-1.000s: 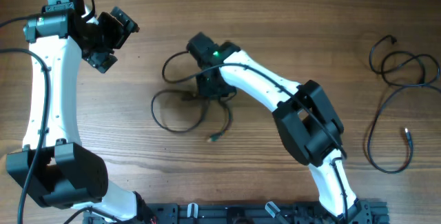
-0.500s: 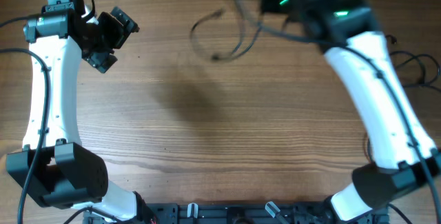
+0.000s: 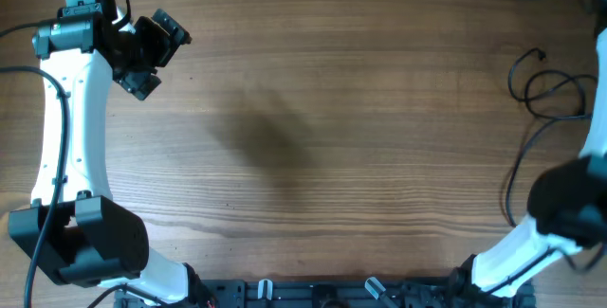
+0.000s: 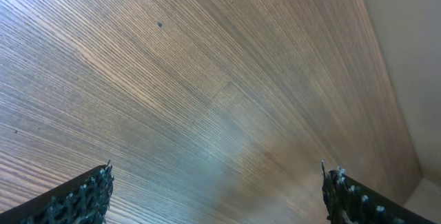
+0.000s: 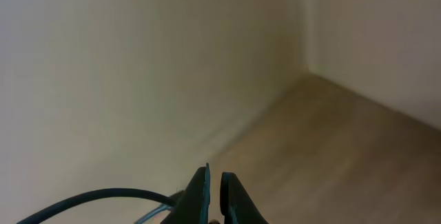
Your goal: Untangle cables
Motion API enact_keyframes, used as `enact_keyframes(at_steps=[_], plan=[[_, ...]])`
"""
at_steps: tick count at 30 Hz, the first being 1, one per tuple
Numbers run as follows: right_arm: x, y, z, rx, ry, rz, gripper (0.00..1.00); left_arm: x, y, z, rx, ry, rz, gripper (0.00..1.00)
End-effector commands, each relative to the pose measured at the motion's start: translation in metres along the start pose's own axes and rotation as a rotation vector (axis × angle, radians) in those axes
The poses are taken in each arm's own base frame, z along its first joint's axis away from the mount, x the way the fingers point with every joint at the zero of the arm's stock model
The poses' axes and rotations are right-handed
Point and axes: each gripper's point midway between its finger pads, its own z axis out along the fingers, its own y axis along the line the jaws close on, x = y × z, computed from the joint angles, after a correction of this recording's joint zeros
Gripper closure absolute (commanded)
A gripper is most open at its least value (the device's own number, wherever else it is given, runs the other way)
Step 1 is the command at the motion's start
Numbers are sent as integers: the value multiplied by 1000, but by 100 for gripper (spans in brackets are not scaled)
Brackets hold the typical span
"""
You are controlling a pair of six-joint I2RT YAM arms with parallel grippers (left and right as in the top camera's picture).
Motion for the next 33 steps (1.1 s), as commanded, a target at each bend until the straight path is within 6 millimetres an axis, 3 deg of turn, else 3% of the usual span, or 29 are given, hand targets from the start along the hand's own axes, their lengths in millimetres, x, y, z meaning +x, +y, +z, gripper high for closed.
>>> enact_keyframes(at_steps=[1,2,5,7,9,13,15,17,23,27,33], plan=[[59,-84,74,169,125,57,96,0,2,0,-6,-3,-1,0],[71,-101,86,200,149,66,94,0,2,0,-6,-4,-1,0],[92,-133,103,249,191,100,68,0,2,0,-6,-3,-1,0],[93,-143,105,262,193,107,39,0,2,0,-6,-3,-1,0],[93,-143,103,256,206,100,0,0,2,0,-6,-4,-1,0],[126,-133,94,196,362,124,0,0,1,0,-4,-6,0,0],[127,-124,92,146,386,136,0,0,1,0,-4,-6,0,0],[120,-120,85,127,386,166,0,0,1,0,-4,-6,0,0],[71,-94,48,44,320,166,0,-1,1,0,-1,-9,1,0],[50,-37,-14,-191,384,123,0,-1,1,0,-2,-9,1,0],[52,48,-122,-472,437,-141,0,-1,1,0,-2,-8,1,0]])
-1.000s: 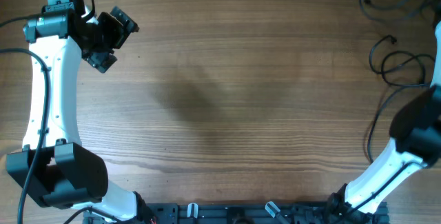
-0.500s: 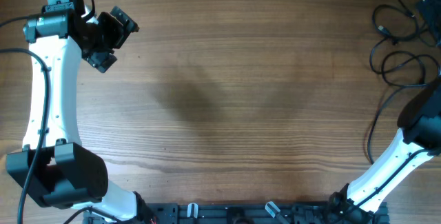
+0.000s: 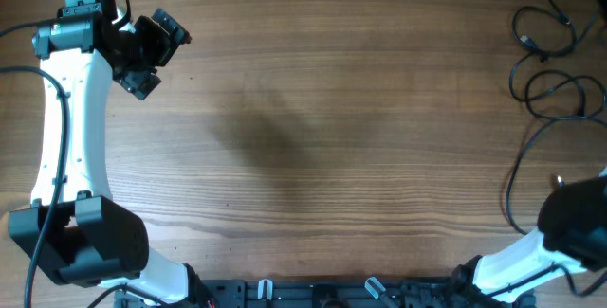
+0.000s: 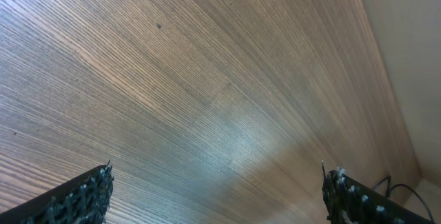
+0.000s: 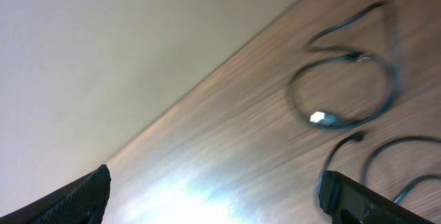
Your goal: Untangle cables
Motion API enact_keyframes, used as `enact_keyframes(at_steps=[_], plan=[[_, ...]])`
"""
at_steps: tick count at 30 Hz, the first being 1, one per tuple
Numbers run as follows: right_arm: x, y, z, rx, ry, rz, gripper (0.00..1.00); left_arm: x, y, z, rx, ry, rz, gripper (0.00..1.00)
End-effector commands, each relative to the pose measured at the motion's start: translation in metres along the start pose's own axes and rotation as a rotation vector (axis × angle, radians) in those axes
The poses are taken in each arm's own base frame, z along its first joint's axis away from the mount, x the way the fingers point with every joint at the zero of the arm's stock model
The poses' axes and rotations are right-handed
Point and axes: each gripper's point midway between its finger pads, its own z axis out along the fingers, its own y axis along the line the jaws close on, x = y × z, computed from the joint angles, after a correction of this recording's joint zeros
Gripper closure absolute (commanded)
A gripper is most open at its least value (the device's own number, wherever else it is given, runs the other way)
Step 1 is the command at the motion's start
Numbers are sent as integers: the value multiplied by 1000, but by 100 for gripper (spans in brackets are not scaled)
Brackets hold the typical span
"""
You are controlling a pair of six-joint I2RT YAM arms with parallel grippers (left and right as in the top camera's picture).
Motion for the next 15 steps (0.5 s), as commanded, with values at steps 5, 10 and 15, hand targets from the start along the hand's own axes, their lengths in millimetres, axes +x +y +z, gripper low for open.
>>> enact_keyframes(at_steps=[5,10,15], plan=[[82,141,-93,-189,62,-474,0,0,2,0,-5,-5,0,0],[154,167,-134,-224,260,-347,0,0,2,0,-5,-5,0,0],[166,148,-132,-114,314,-267,1,0,2,0,-5,-5,0,0]])
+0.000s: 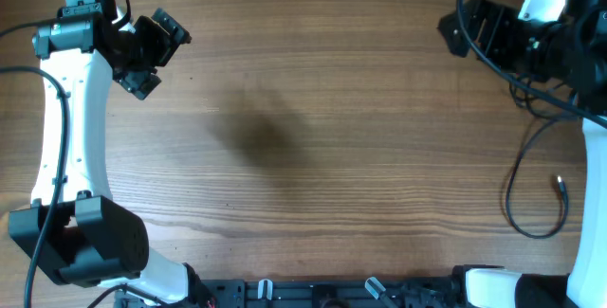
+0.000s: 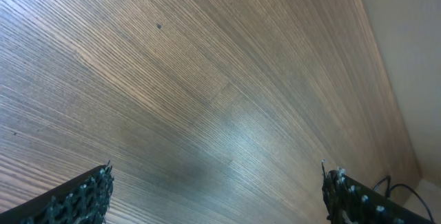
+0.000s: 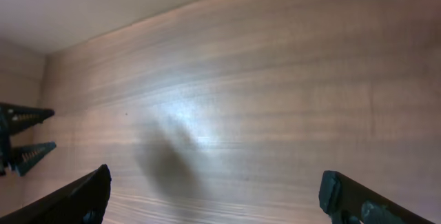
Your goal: Untangle cables
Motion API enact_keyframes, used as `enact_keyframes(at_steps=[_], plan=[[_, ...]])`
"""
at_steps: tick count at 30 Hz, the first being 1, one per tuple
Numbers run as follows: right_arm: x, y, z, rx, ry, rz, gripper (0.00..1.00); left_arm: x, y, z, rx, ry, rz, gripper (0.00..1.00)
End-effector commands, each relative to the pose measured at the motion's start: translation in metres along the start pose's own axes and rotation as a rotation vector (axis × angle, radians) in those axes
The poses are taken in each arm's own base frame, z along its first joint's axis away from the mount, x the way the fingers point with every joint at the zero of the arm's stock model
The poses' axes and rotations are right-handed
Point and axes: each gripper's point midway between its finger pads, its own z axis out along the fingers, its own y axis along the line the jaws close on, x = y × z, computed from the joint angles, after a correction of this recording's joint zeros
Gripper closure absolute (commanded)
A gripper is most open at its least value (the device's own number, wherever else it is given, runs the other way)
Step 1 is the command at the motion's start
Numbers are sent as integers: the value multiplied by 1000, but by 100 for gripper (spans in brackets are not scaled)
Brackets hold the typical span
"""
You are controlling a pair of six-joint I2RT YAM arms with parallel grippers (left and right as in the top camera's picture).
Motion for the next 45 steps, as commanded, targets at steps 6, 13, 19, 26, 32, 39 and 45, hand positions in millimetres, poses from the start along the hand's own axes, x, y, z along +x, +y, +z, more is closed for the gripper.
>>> enact_keyframes(at_steps=[6,13,19,26,32,39,45], plan=[[5,-13,2,70,23,52,0,0,2,-1,-4,-5,0,0],[-1,15,5,-15,-90,-267,0,0,2,-1,-4,-5,0,0],[3,29,-6,-81,-306,-443,0,0,2,-1,-4,-5,0,0],[54,10,-11,-117,-519,-517,0,0,2,-1,-4,-5,0,0],[114,-18,1,-155,-724,-567,0,0,2,-1,-4,-5,0,0],[159,-46,28,-175,-862,-594,0,0,2,-1,-4,-5,0,0],[176,-60,49,-175,-910,-603,0,0,2,-1,-4,-5,0,0]])
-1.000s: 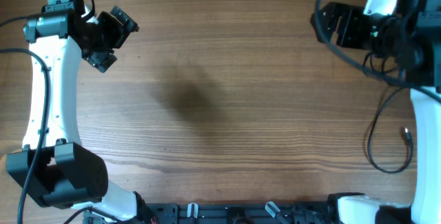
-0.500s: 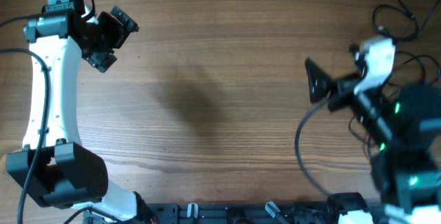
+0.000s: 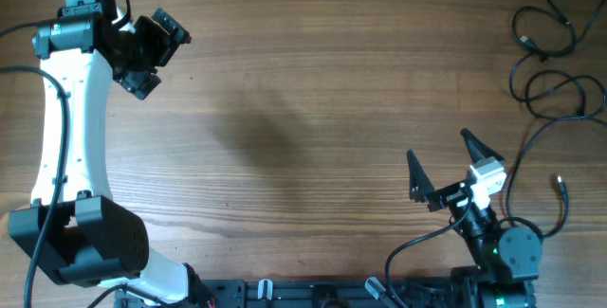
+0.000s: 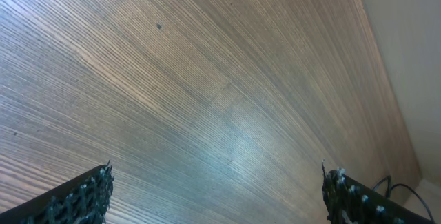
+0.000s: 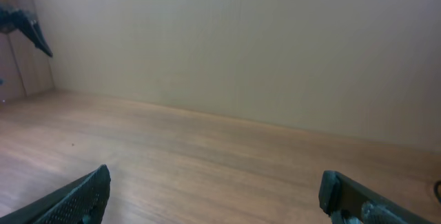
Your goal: Untangle cables
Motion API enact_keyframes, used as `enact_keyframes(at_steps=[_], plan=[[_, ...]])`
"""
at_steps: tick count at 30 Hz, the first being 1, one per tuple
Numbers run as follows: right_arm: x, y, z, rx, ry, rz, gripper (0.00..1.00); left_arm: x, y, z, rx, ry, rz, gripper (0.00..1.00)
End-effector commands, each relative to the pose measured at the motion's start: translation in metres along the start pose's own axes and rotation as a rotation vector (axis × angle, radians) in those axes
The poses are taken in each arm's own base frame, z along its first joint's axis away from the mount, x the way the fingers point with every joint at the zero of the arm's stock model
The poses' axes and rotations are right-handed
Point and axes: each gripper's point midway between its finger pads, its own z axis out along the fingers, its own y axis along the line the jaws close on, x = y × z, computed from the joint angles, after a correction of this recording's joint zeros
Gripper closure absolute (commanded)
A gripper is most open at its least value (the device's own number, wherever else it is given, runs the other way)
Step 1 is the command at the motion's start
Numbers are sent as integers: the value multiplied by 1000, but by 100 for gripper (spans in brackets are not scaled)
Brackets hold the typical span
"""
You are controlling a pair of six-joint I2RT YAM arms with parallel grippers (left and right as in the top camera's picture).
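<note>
Black cables lie loose at the table's right side: a small loop (image 3: 547, 31) at the far corner, a larger loop (image 3: 556, 92) below it, and a long strand (image 3: 517, 190) running toward the front edge. My right gripper (image 3: 444, 161) stands open left of that strand, apart from it, empty; its wrist view shows both fingers (image 5: 76, 196) spread over bare wood. My left gripper (image 3: 161, 60) hangs open at the far left, far from the cables. In its wrist view the gripper (image 4: 217, 196) holds nothing, and a bit of cable (image 4: 396, 186) shows at the bottom right.
The wooden table (image 3: 303, 137) fills the view, with a pale wall (image 5: 275, 45) behind it. The right arm's base (image 3: 503, 251) and its own cable sit at the front edge. The left arm (image 3: 62, 109) runs along the left side.
My right arm was stretched over the far right corner, gripper open; now it is folded at the front right with the gripper open and facing across the table. The left arm has not moved.
My right gripper was shut on a cable off the right edge, with one loop on the table. Then it was open and a second small loop lay at the far right corner. The arm then stood over that corner, and now sits folded at the front.
</note>
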Motion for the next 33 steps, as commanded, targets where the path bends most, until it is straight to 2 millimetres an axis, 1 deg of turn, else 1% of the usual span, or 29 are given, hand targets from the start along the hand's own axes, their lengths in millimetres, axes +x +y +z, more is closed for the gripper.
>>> enact_keyframes(at_steps=[1,4,5,7,23,28,29,30,31,33], plan=[[16,-5,0,27,-3,-13,0,0,2,-1,-4,-4,0,0],[23,-7,0,37,26,-5,0,0,2,-1,-4,-4,0,0],[32,-7,0,36,62,13,0,0,2,-1,-4,-4,0,0],[31,-6,0,34,58,41,0,0,2,-1,-4,-4,0,0],[33,-7,0,34,65,33,0,0,2,-1,-4,-5,0,0],[33,-7,0,34,65,33,0,-12,15,-2,-81,-73,0,0],[33,-7,0,34,65,33,0,-14,17,-3,-96,-89,1,0],[33,-7,0,34,65,33,0,-17,22,-7,-124,-114,1,0],[32,-7,0,34,65,33,0,-19,23,-12,-132,-137,5,0],[33,-7,0,34,65,33,0,-19,17,-24,-112,-177,21,0]])
